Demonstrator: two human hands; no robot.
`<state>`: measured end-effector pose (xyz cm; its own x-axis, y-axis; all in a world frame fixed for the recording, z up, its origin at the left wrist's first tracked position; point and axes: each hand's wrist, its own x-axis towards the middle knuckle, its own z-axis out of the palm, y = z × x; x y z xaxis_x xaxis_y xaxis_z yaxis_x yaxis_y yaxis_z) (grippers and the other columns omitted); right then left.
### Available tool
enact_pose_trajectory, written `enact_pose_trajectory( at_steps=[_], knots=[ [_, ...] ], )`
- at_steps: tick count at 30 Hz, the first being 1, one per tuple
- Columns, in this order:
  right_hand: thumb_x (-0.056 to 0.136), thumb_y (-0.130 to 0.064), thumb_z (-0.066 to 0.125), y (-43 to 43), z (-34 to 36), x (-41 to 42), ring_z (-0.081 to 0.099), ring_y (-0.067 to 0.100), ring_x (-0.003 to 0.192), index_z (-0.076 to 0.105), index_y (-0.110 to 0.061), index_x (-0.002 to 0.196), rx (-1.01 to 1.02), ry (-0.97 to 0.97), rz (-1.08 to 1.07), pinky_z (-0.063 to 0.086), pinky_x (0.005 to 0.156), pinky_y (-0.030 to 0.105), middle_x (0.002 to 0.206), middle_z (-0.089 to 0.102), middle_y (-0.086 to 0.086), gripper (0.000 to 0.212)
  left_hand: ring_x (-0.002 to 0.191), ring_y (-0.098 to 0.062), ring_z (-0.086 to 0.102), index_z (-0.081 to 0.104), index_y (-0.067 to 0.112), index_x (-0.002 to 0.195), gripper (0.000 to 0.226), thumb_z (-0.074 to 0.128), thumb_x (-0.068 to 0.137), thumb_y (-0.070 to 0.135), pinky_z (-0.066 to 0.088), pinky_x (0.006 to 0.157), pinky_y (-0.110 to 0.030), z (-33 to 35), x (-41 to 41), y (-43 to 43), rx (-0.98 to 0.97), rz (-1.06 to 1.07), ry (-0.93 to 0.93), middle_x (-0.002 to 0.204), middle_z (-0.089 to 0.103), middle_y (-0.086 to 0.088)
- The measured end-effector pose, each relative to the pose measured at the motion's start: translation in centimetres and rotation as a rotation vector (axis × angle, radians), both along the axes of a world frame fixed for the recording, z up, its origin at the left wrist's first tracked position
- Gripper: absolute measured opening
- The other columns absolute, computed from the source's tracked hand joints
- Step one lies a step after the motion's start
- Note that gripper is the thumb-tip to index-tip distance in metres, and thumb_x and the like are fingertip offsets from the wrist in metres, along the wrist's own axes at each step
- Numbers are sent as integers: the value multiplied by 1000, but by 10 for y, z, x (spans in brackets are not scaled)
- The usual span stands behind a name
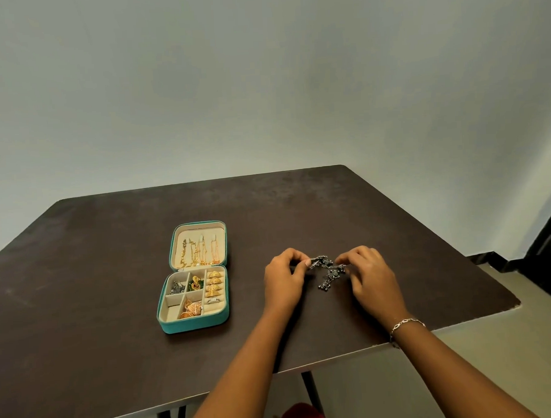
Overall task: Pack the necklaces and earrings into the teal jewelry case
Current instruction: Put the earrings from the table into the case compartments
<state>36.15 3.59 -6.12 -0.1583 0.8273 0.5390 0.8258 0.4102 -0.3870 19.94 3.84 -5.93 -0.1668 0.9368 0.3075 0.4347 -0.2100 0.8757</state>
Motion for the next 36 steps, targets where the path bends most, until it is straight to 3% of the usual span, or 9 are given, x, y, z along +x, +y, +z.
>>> enact_pose_trajectory(
  at_steps=[7, 13, 15, 19, 23, 28, 31, 34, 36],
  knots=[
    [76, -3, 53, -5, 2, -5, 51, 12, 83, 65, -17, 86, 140, 97, 108, 39, 69, 18, 85, 62, -2, 21, 61, 0, 56, 61, 26, 62, 29, 66, 79, 4, 44, 64, -17, -2, -5, 0, 9, -35, -246, 63, 63, 11],
    [77, -26, 52, -5, 5, -22, 56, 10, 86, 66, -18, 92, 96, 149, 175, 44, 74, 22, 89, 66, -4, 22, 61, 0, 60, 66, 15, 67, 21, 65, 79, -2, 46, 63, -13, 3, -5, -5, -4, -202, -382, 59, 67, 9],
    [77, -22, 56, -5, 5, -26, 58, 14, 81, 66, -18, 93, 87, 171, 183, 47, 71, 25, 86, 65, -3, 19, 66, -4, 63, 67, 13, 70, 18, 64, 80, -2, 48, 66, -15, 4, -6, -6, -4, -238, -408, 65, 68, 6],
    [76, -17, 61, -4, 5, -28, 55, 9, 73, 65, -19, 92, 42, 269, 170, 43, 64, 15, 79, 59, -5, 16, 72, -10, 65, 67, 14, 81, 14, 65, 80, 0, 49, 66, -17, 3, -8, -9, -18, -281, -468, 73, 68, -2],
    [78, -10, 67, -3, 6, -27, 57, 8, 72, 62, -24, 90, 2, 353, 192, 43, 63, 12, 79, 62, -5, 19, 69, -7, 59, 65, 16, 74, 21, 67, 76, -5, 47, 68, -20, 1, -9, -8, -16, -238, -403, 70, 65, 2],
    [81, -1, 62, 15, 4, -20, 60, 17, 80, 62, -19, 83, -56, 627, -25, 42, 65, 11, 83, 64, -2, 18, 68, -2, 55, 66, 21, 73, 27, 62, 80, -5, 43, 68, -18, 1, -12, -9, 9, -114, -469, 71, 65, 8],
    [82, -5, 62, 25, 2, -21, 53, 17, 94, 66, -18, 86, -151, 484, -87, 39, 75, 23, 90, 61, -5, 14, 73, -7, 55, 67, 20, 78, 27, 58, 83, -5, 45, 70, -24, -1, -13, -10, 1, -104, -499, 77, 64, 3],
    [81, -14, 66, 30, 3, -24, 45, 13, 104, 68, -21, 94, -235, 330, -40, 37, 81, 25, 99, 58, -6, 15, 78, -12, 57, 67, 20, 79, 29, 56, 83, -6, 47, 74, -35, -1, -15, -12, -7, -95, -507, 79, 65, 0],
    [79, -19, 68, 33, 5, -27, 43, 14, 107, 68, -23, 98, -255, 249, -9, 37, 89, 29, 99, 54, -7, 19, 79, -14, 58, 65, 19, 79, 29, 54, 84, -7, 48, 72, -32, 2, -16, -15, -8, -93, -510, 79, 64, -1]
  ],
)
